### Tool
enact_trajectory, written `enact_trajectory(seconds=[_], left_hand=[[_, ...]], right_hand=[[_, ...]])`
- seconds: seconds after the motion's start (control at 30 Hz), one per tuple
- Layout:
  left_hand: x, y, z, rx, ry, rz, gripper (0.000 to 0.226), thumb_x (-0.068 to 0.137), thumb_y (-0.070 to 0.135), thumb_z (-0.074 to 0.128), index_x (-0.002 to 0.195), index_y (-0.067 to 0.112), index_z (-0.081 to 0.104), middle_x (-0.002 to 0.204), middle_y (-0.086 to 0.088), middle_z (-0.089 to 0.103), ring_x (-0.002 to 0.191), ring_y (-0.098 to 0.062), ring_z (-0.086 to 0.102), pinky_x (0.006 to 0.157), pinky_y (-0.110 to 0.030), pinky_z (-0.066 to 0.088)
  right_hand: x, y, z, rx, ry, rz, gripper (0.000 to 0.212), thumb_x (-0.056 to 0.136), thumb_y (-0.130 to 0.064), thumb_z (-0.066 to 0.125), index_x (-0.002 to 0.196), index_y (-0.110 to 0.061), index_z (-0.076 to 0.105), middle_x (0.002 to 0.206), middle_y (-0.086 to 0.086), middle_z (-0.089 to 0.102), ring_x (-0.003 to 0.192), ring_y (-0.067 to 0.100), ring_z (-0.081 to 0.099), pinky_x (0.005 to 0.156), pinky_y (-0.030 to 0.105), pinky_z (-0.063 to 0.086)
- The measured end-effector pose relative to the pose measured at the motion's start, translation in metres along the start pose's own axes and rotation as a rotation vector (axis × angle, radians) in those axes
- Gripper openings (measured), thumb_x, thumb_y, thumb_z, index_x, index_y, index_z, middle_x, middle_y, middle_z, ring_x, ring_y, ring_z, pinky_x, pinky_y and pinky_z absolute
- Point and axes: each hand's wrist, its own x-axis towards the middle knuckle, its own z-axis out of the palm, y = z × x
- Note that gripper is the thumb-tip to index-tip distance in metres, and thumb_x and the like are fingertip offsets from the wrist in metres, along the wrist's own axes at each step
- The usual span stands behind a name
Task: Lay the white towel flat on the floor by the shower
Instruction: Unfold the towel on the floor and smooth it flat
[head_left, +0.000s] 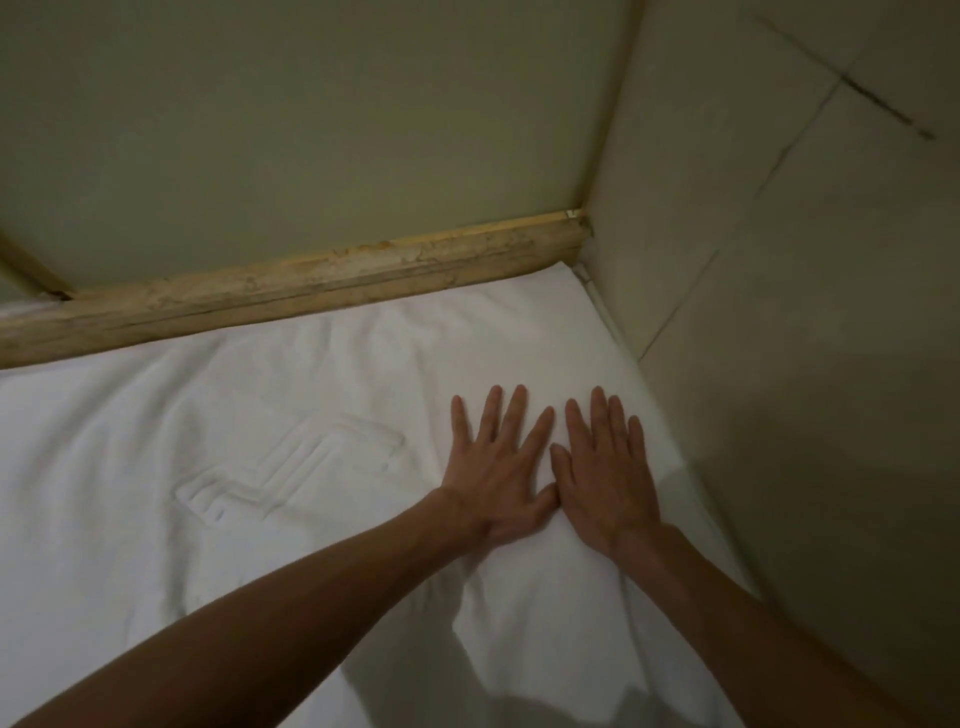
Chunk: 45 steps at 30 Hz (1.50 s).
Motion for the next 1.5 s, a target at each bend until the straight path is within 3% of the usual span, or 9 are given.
enact_trajectory(seconds=[0.37,0.67,1.1,1.5], left_hand=[[-0.004,0.006,-0.004,0.005,0.004,0.012,0.08,0.086,0.072,0.008,0.152,0.031,-0.01,0.16,-0.009,-0.017,0.145,-0.034,-0.02,0.11,-0.065,-0.01],[-0.067,0.055,0.004,-0.042,-0.016,0.114,0.079,0.086,0.069,0.002,0.153,0.027,-0.006,0.159,-0.01,-0.018,0.144,-0.034,-0.023,0.11,-0.062,-0.017],[-0.088,0.069,0.022,0.045,-0.016,0.147,0.077,0.087,0.067,0.006,0.153,0.027,-0.005,0.16,-0.014,-0.012,0.145,-0.037,-0.016,0.109,-0.065,-0.011],[-0.108,0.058,0.026,0.048,-0.001,0.105,0.078,0.088,0.068,0.011,0.153,0.027,0.0,0.161,-0.014,-0.007,0.146,-0.038,-0.012,0.109,-0.066,-0.009]], right_hand=[[-0.012,0.008,-0.005,0.031,-0.013,-0.031,0.059,0.1,-0.043,0.012,0.152,-0.018,-0.001,0.16,0.01,-0.009,0.147,0.025,-0.011,0.119,0.04,-0.007],[-0.1,0.02,-0.003,0.113,0.008,0.058,0.056,0.102,-0.032,0.021,0.152,-0.016,0.004,0.16,0.011,-0.008,0.147,0.024,-0.009,0.119,0.036,-0.006],[-0.133,0.044,0.014,-0.016,-0.017,0.095,0.067,0.093,-0.049,0.004,0.152,-0.019,0.007,0.16,0.013,0.003,0.148,0.027,-0.001,0.118,0.042,-0.003],[-0.141,0.034,0.015,-0.022,-0.044,0.022,0.066,0.095,-0.051,0.016,0.152,-0.02,0.009,0.16,0.013,0.003,0.148,0.028,0.001,0.119,0.044,-0.001]])
